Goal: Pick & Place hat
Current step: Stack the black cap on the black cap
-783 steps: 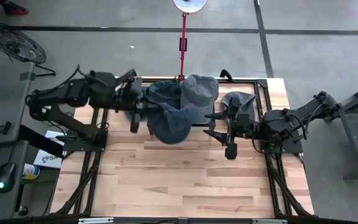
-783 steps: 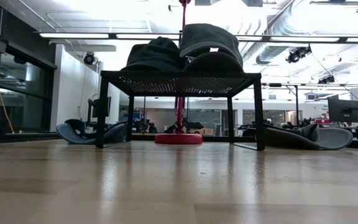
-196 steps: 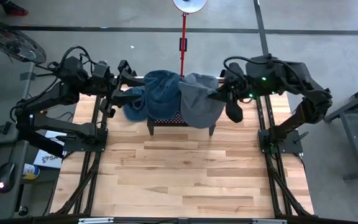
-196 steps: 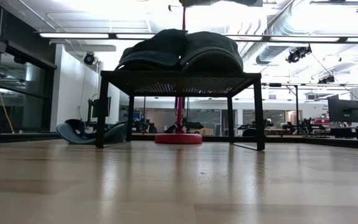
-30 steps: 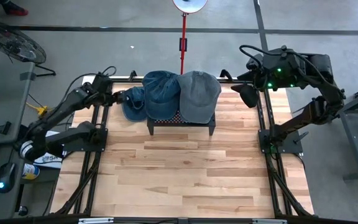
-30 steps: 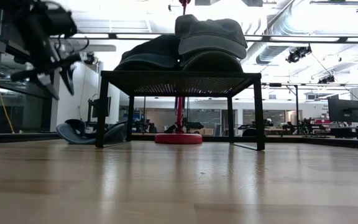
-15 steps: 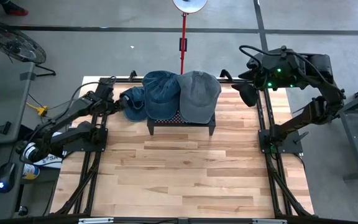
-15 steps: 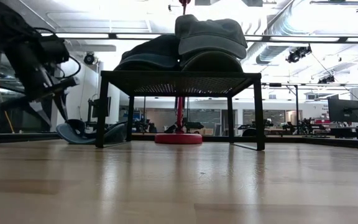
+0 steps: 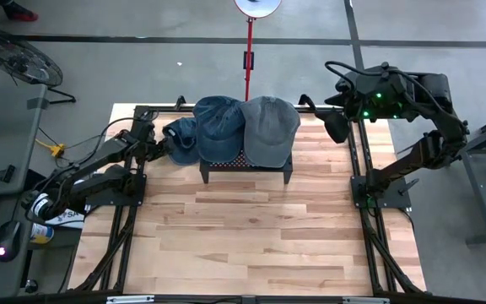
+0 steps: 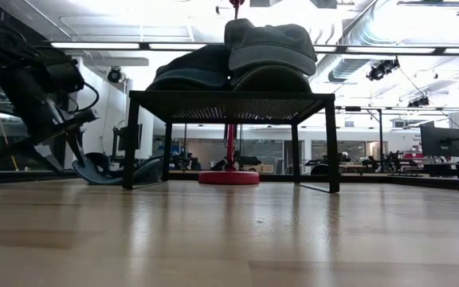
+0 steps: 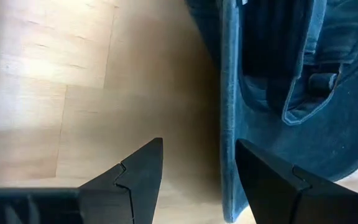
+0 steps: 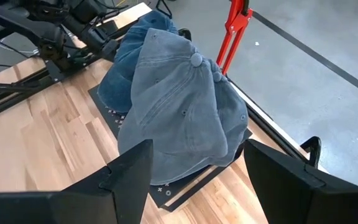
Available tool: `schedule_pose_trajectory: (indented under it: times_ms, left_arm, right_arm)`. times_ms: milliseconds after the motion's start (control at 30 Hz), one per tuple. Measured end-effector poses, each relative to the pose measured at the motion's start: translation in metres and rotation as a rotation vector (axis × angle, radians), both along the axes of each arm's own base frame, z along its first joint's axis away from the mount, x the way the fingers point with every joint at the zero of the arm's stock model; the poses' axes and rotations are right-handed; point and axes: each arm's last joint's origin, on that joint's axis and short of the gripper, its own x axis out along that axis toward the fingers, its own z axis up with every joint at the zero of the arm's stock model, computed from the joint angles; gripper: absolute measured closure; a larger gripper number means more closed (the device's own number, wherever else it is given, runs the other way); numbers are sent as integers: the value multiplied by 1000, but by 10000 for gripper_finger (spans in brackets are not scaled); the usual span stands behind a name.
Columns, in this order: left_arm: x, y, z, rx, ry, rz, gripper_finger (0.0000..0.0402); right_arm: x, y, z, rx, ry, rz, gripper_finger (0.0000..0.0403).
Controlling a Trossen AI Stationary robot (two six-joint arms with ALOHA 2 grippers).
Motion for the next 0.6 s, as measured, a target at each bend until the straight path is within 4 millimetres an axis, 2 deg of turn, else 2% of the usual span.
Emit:
schedule_pose_trajectory:
  times_ms: [100, 200, 533, 600]
  left_arm:
    - [0, 0, 0, 1, 0, -1, 205]
    - [0, 1, 0, 11, -6, -1, 223]
    - [3, 3, 3, 49, -35, -39, 375]
    - [4, 4, 4, 67, -44, -53, 390]
  right_arm:
    - [0, 0, 0, -2, 0, -3, 160]
    - [0, 0, 0, -6, 0, -9, 160]
    - [0, -1, 0, -2, -5, -30, 160]
    - [0, -1, 0, -2, -6, -30, 160]
